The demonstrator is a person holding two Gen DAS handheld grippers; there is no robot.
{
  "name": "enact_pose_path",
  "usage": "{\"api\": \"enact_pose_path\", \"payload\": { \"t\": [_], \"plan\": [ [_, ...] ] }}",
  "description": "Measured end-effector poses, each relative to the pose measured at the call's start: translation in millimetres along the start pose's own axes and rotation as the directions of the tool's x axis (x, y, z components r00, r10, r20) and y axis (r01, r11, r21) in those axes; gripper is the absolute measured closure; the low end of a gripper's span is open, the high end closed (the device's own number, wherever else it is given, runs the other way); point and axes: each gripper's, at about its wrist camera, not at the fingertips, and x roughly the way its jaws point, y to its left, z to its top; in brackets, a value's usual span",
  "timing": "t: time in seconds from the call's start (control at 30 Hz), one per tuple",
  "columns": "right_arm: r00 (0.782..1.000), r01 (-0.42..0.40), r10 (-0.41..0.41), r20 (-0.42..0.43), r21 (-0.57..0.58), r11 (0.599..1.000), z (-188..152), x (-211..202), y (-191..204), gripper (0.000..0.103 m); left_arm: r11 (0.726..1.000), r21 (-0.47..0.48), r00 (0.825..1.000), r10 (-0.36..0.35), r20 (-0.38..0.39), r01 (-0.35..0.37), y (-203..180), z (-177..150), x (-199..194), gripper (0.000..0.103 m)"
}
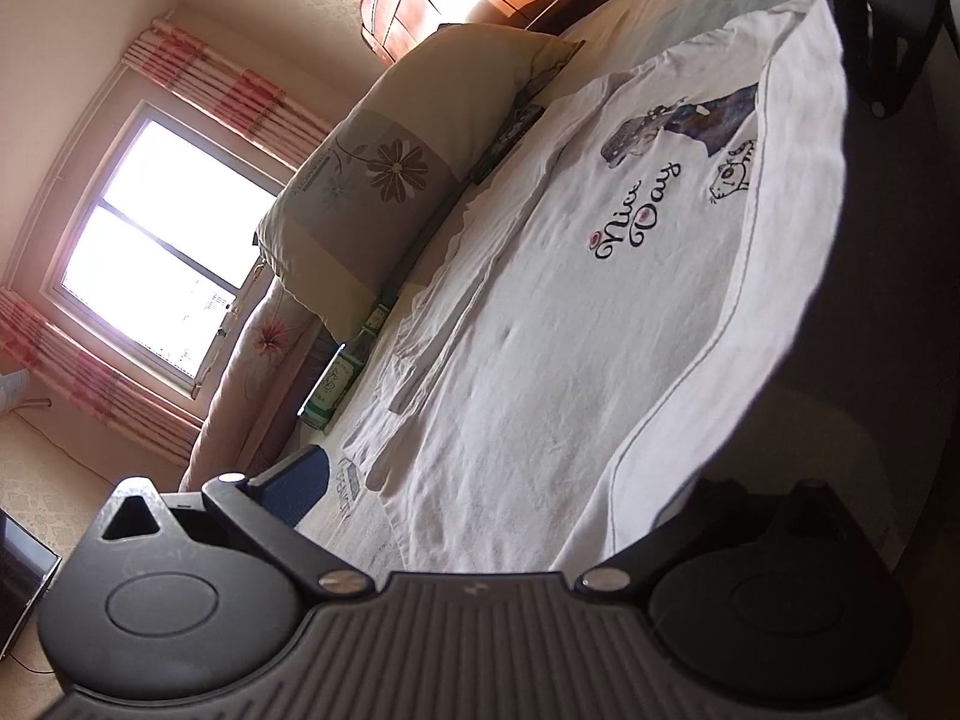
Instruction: Fold clothes
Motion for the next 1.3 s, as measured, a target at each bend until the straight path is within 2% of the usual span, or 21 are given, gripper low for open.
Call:
{"api": "enact_pose_path", "payload": {
  "t": [0.2, 0.73, 0.97, 1.3],
  "plan": [
    [0.998, 0.056, -0.056, 0.000, -0.007, 0.998, 2.1, 0.1, -4.3, 0.000, 1.000, -0.013, 1.000, 0.025, -0.008, -0.025, 7.6, 5.6, 3.1, 0.000],
    [0.994, 0.110, -0.110, 0.012, 0.024, 0.994, 26.8, 24.3, -31.8, 0.000, 0.998, -0.005, 0.998, 0.056, 0.000, -0.056, 40.5, 24.1, 23.2, 0.000],
    [0.993, 0.116, -0.117, 0.013, 0.034, 0.993, 39.8, 48.2, -42.1, 0.000, 0.998, 0.000, 0.998, 0.059, -0.006, -0.059, 54.2, 31.1, 45.7, 0.000],
    [0.992, 0.128, -0.129, 0.012, 0.039, 0.991, 59.5, 103.2, -50.4, 0.000, 0.998, 0.008, 0.998, 0.066, -0.014, -0.066, 74.1, 42.0, 96.9, 0.000]
  ]
}}
